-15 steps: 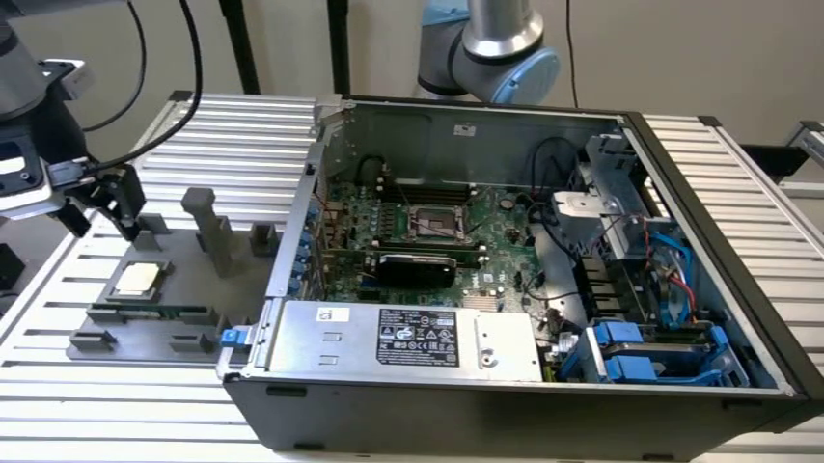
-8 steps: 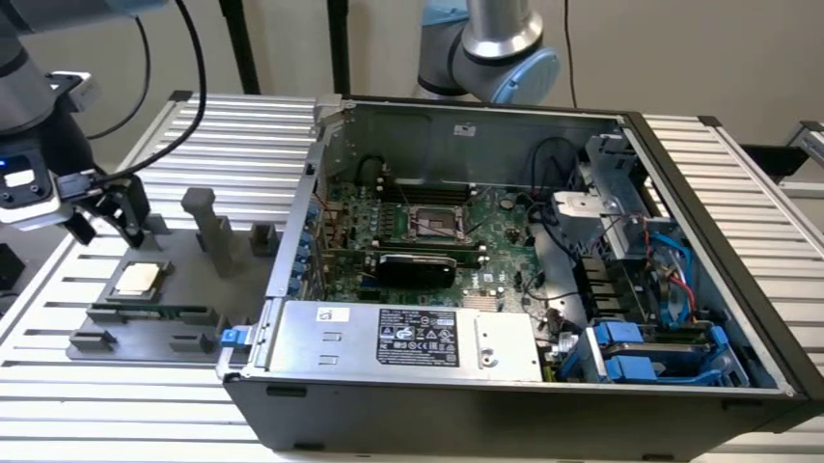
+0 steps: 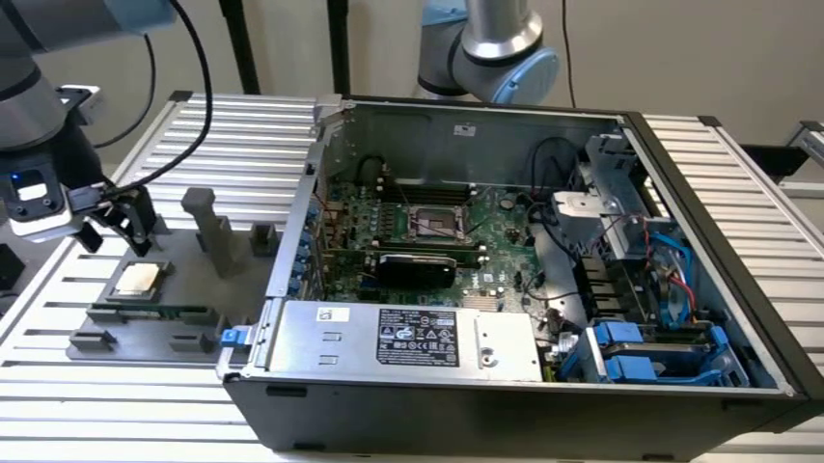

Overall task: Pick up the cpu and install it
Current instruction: 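Pick up the cpu and move it towards the insertion slot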

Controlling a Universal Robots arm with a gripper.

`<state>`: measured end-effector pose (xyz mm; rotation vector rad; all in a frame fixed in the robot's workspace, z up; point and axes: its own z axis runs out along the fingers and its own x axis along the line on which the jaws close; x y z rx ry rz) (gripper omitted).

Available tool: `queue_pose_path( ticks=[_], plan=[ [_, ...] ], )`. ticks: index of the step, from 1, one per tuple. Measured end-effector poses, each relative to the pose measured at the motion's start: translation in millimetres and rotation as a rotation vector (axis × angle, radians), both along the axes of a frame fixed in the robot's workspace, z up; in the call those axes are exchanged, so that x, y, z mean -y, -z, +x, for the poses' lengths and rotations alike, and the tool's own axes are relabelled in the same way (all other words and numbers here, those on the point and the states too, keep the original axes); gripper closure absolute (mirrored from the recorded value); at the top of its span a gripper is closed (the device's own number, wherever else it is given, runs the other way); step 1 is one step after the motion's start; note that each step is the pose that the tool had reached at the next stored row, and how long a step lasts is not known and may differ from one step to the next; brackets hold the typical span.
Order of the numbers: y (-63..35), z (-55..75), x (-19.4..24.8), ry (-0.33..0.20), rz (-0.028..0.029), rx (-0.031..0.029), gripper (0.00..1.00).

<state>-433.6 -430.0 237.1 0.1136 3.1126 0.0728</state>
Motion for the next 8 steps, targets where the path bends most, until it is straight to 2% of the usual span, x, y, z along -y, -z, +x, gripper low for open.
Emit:
queue_pose_path(
  ticks=[3,4,8],
  plan=[
    [5.5,0.7,0.0,0.0,-0.0001,-0.0001,0.33],
    [7.2,0.9,0.0,0.0,-0.0001,-0.0002,0.27],
    [14.5,2.3,0.3,0.0,0.0,-0.0001,0.27]
  ],
)
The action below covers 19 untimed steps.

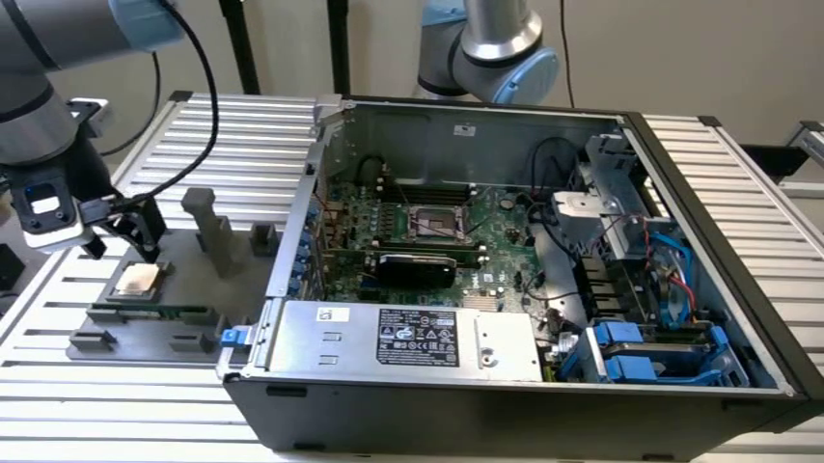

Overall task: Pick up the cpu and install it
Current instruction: 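Pick up the cpu and move it towards the insertion slot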

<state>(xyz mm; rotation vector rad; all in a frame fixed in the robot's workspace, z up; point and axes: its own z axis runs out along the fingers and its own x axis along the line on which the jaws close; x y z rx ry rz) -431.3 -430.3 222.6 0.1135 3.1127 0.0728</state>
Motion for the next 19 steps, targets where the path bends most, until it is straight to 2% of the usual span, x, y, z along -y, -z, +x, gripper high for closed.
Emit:
queue_pose_path(
  ticks=[8,15,17,19],
  plan=[
    [14.6,1.5,2.4,0.0,-0.0001,-0.0005,0.27],
    [27.3,1.7,2.8,0.0,0.0,-0.0008,0.27],
    [30.9,2.3,2.9,-0.001,0.0,-0.0028,0.27],
    [33.4,2.5,2.8,-0.001,0.0,-0.0077,0.27]
  ],
)
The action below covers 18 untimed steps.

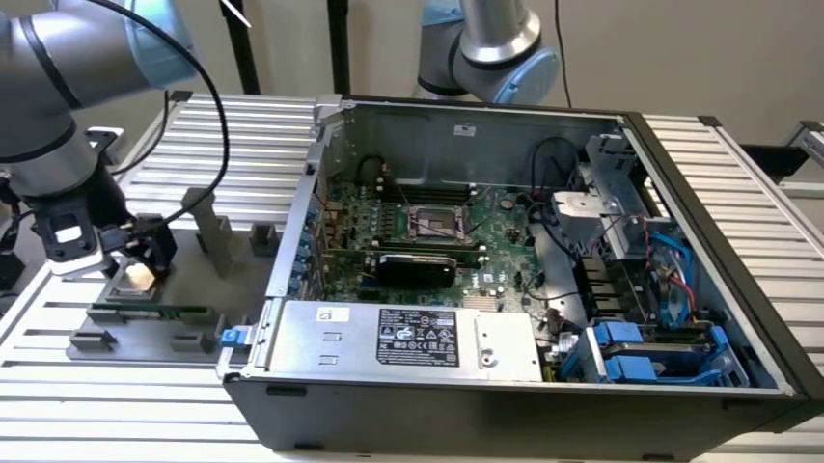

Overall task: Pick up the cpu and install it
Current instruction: 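Pick up the cpu and move it towards the insertion slot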

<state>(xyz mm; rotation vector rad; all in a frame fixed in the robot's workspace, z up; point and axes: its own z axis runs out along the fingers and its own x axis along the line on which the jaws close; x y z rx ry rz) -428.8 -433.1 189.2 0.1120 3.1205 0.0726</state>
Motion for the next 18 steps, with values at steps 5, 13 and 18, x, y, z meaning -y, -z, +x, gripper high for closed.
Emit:
queue_pose_path(
  ticks=[5,13,18],
  plan=[
    [1.4,0.2,0.0,-0.004,-0.0001,-0.0176,0.27],
    [2.2,2.5,0.0,-0.012,-0.0002,-0.0181,0.27],
    [3.2,2.8,0.0,-0.025,-0.003,-0.0181,0.27]
  ],
)
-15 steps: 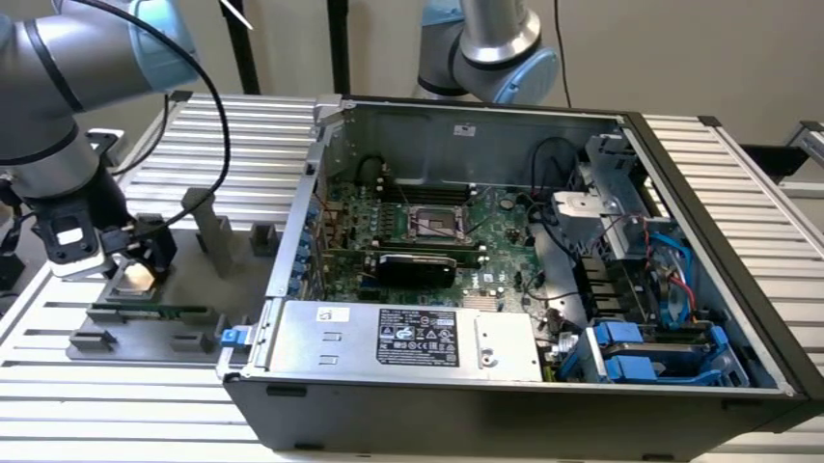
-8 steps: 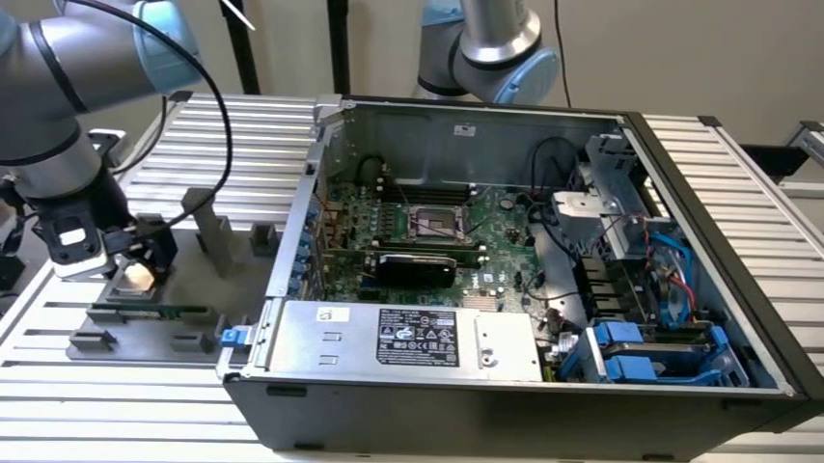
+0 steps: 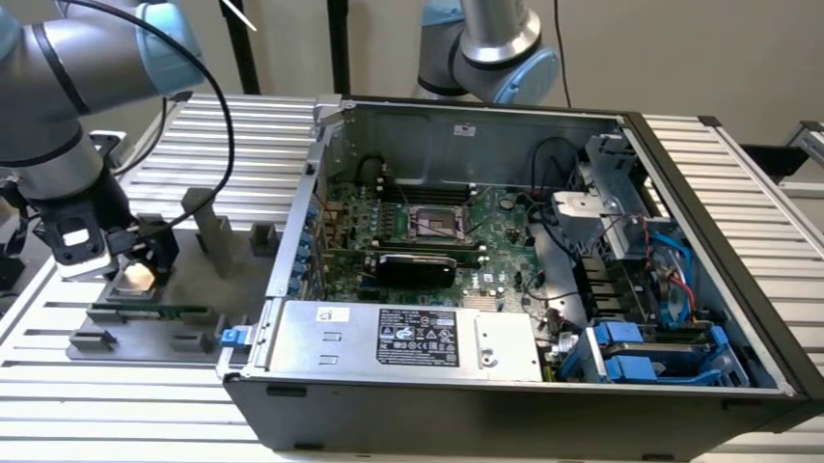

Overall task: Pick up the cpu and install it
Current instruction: 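Pick up the cpu and move it towards the insertion slot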

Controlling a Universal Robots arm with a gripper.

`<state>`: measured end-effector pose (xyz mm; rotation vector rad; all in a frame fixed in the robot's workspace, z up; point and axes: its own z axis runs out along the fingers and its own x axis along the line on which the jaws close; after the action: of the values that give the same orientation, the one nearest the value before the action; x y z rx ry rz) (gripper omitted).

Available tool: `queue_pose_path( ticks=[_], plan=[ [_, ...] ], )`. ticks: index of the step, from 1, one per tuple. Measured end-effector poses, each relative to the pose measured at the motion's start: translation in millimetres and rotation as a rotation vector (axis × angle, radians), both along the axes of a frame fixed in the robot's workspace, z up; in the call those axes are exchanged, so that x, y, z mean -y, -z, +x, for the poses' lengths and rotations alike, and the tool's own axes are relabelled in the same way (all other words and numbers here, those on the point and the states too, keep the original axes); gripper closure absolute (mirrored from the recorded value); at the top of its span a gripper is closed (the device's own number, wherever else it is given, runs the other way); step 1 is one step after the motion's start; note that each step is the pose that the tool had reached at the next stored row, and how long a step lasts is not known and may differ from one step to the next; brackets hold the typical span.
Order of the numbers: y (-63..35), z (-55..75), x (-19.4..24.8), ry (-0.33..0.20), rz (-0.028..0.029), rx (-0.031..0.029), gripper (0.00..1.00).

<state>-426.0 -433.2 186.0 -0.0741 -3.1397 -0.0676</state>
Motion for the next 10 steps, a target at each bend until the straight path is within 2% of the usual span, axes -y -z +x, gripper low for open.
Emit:
queue_pose_path(
  ticks=[5,10],
  plan=[
    [1.1,-0.1,0.0,-0.017,-0.0054,-0.0001,0.27],
    [1.3,-0.1,0.0,-0.022,-0.0063,0.0,0.27]
  ],
)
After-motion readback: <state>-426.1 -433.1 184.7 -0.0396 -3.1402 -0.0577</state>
